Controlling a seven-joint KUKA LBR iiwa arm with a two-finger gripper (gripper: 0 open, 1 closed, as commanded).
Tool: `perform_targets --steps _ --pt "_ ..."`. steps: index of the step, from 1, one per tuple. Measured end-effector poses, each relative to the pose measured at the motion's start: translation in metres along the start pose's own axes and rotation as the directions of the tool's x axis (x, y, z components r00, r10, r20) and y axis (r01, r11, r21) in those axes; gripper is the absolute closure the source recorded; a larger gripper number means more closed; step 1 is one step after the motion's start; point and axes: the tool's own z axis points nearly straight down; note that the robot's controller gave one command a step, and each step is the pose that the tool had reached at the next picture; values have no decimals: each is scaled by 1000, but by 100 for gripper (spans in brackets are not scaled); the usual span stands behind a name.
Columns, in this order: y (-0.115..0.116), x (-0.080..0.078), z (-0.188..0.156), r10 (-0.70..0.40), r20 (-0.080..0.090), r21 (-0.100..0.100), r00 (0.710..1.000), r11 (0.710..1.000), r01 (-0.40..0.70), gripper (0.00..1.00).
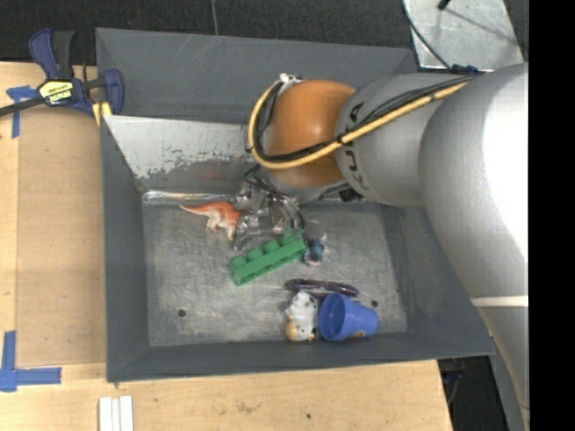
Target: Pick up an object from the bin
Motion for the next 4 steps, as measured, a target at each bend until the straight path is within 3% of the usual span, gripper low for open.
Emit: perform_targets --steps 1,2,4 --pt "0 4 -3 1 6 -1 1000 1000 -1 100" --pt "0 9 -7 0 -2 1 1000 1000 0 100" --pt "-1 10 -17 -2 -40 13 999 1000 2 100"
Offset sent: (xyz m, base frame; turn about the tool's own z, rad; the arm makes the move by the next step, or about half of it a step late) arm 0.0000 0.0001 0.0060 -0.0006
